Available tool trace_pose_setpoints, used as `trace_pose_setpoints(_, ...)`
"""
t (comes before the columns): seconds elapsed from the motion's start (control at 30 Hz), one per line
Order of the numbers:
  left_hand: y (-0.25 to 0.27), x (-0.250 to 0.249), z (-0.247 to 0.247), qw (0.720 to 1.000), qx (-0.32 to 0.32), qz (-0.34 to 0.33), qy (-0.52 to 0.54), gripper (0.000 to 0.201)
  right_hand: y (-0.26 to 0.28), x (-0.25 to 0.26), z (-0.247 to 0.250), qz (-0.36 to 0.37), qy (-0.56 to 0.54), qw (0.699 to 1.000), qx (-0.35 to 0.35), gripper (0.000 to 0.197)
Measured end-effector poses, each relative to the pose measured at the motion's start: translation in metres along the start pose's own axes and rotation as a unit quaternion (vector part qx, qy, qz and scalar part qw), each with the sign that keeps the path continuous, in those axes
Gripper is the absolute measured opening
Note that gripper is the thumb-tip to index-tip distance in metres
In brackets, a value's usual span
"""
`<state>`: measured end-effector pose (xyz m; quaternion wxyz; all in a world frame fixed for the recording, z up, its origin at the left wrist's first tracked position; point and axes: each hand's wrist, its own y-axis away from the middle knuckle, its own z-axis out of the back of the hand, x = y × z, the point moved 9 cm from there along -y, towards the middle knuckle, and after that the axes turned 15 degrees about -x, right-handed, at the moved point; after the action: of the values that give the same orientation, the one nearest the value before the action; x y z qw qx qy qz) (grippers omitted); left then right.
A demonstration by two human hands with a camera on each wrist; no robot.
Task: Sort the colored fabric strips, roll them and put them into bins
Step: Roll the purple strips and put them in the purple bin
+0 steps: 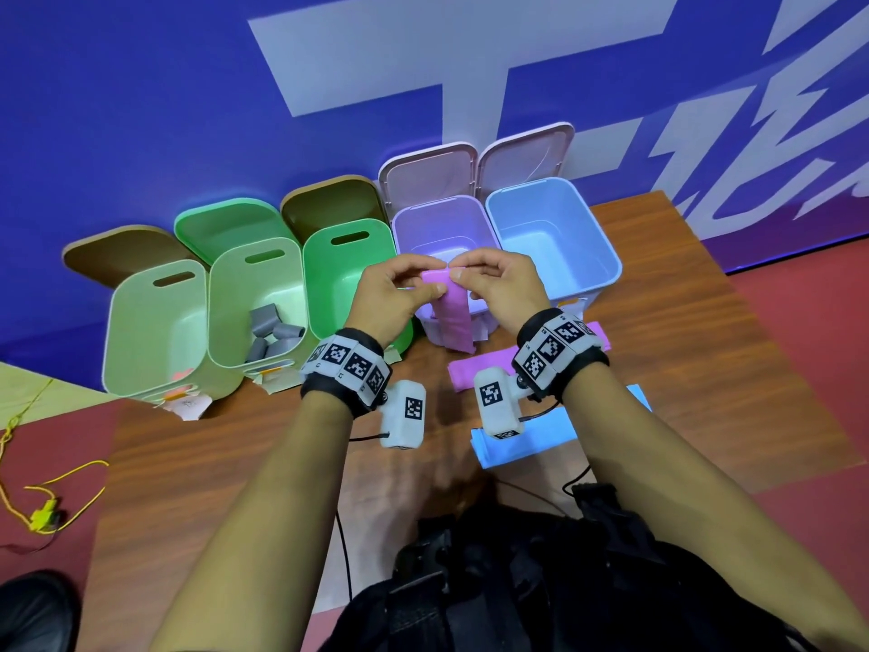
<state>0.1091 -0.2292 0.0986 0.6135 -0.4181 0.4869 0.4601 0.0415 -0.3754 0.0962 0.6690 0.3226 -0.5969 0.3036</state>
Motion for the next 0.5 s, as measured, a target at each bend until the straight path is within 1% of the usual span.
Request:
trace_pose_setpoints(0.17,0.004,0.004,0.0,1.0,-0.009,-0.001,-0.016,0.024,0.002,-0.005,0.002,-0.005,0.002,1.0,-0.008,0.008)
trace_pose_setpoints(0.37,0.006,0.007,-0.004,1.0,0.001,-0.009,-0.025,0.011,0.005,-0.006,0.005,0.003,0.016,1.0,-0.009,0.007)
trace_pose_setpoints(0.43,0.007,0.009,-0.003,1.0,-0.002,-0.007,-0.028,0.009,0.007,-0.006,0.005,0.002,0.005,1.0,0.0,0.006)
trace_pose_setpoints(0.5,0.007,0.01,-0.003,0.999,-0.004,-0.004,-0.034,0.008,0.008,-0.006,0.004,0.003,-0.008,1.0,0.014,0.011)
